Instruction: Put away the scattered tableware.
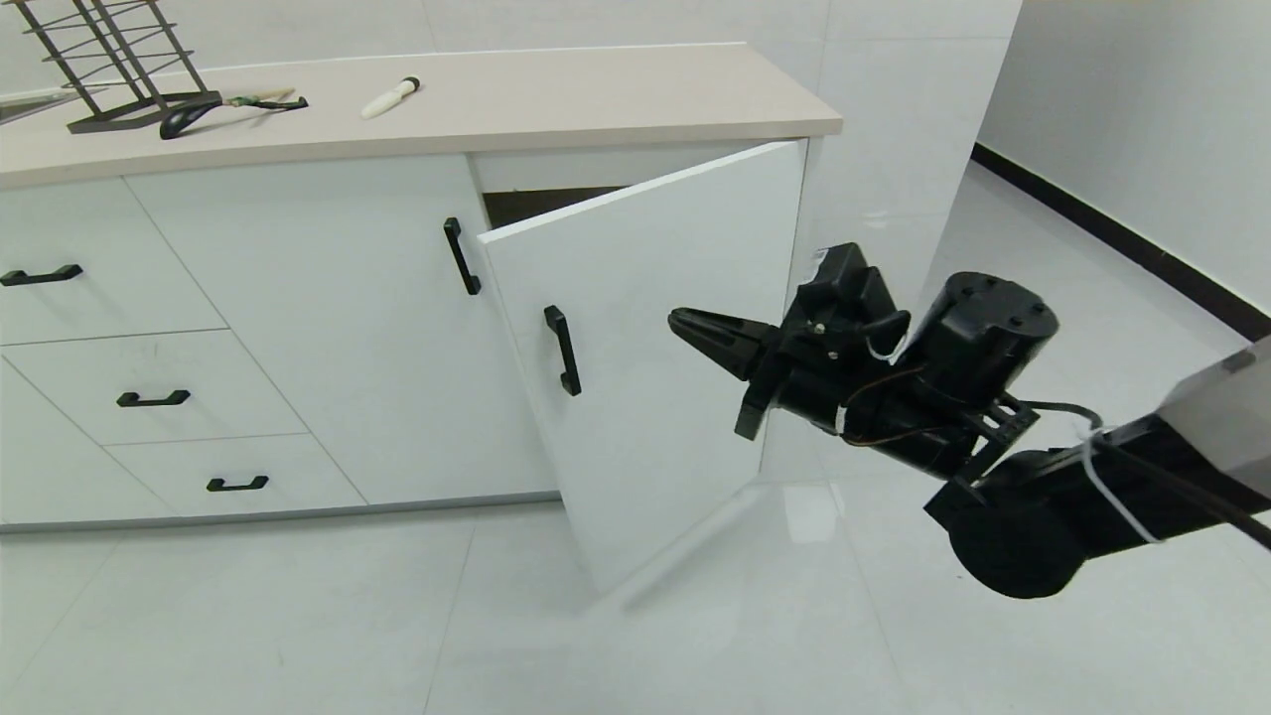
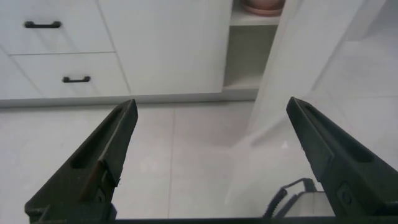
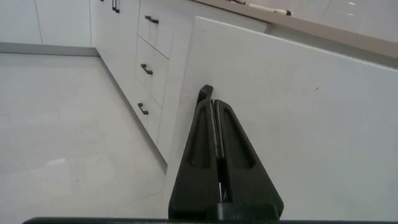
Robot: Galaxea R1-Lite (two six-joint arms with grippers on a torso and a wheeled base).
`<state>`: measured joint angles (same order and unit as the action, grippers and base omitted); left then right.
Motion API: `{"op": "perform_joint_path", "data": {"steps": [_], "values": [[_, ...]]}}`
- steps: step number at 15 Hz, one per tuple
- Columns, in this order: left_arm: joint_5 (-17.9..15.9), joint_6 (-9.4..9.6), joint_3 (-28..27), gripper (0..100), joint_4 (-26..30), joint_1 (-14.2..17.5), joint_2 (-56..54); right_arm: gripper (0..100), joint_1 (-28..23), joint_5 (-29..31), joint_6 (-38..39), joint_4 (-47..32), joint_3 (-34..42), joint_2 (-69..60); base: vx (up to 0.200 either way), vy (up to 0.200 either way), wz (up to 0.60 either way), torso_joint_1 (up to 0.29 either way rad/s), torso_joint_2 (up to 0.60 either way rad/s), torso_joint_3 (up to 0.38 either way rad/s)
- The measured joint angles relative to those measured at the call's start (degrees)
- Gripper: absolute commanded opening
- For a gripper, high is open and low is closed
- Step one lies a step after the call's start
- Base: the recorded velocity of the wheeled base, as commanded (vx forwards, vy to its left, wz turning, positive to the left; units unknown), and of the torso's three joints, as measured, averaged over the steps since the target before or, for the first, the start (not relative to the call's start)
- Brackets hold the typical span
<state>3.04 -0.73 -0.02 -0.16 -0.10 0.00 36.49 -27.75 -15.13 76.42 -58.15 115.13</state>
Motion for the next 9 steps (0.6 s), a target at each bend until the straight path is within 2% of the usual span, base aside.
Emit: {"op": "perform_joint_path", "data": {"steps": [2, 9], "values": [[2.1, 0.51, 0.0, 100, -0.3, 0.0, 0.0, 0, -0.2, 0.0, 0.0, 0.2, 5.7, -5.0, 0.000, 0.000, 0.00, 0.000, 0.00, 0.000], [2.1, 0.33, 0.0, 100, 0.0, 0.1, 0.0, 0, -4.6, 0.0, -0.1, 0.4, 28.8, -26.4, 0.000, 0.000, 0.00, 0.000, 0.00, 0.000]]}}
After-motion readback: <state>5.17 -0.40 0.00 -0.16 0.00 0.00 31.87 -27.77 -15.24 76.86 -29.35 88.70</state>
